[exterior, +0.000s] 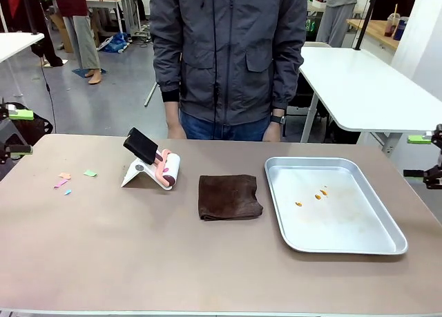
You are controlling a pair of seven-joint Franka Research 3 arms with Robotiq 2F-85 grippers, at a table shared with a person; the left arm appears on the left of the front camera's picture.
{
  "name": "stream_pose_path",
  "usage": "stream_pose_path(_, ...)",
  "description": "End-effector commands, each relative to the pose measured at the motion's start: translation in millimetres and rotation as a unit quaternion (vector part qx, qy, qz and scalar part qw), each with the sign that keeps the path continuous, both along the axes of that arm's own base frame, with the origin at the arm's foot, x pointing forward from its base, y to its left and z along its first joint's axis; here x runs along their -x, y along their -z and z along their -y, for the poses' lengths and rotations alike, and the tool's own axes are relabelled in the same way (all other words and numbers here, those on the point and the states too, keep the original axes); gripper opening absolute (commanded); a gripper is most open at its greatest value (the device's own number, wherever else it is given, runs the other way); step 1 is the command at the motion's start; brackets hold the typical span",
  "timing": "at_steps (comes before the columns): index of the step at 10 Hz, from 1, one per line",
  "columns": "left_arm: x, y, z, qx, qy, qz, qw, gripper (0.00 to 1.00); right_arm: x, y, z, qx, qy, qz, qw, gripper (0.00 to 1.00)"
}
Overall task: Clean the surface of the table.
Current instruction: Hold the Lint Roller with your left hand and the towel with your right hand.
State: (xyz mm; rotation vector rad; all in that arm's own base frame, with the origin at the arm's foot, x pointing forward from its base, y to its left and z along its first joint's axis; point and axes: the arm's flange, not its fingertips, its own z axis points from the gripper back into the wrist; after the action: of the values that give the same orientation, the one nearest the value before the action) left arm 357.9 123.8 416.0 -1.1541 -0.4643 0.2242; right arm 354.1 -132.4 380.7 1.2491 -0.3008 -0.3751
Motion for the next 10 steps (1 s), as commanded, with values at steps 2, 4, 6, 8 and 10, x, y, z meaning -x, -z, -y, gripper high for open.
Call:
stream_pose_path(2,-21,-26,8,-0.056,0.079,0.010,0.995,1.00,-15,-27,-51,0.050,-0.019,0.019,0.998,1.00)
stream_pose_path(4,-42,-42,26,-0.101,0.121,-0.005,0.988,1.00,-29,-41,-100,0.098,-0.053,0.019,0.994,1.00)
stream_pose_path(6,-67,-58,62,-0.166,0.167,-0.022,0.972,1.00,-44,-59,-163,0.164,-0.075,0.019,0.983,1.00)
stream_pose_path(8,-90,-66,100,-0.227,0.197,-0.041,0.953,1.00,-56,-63,-229,0.222,-0.087,0.010,0.971,1.00)
stream_pose_path(10,-108,-69,137,-0.263,0.221,-0.058,0.937,1.00,-63,-52,-291,0.278,-0.121,0.002,0.953,1.00)
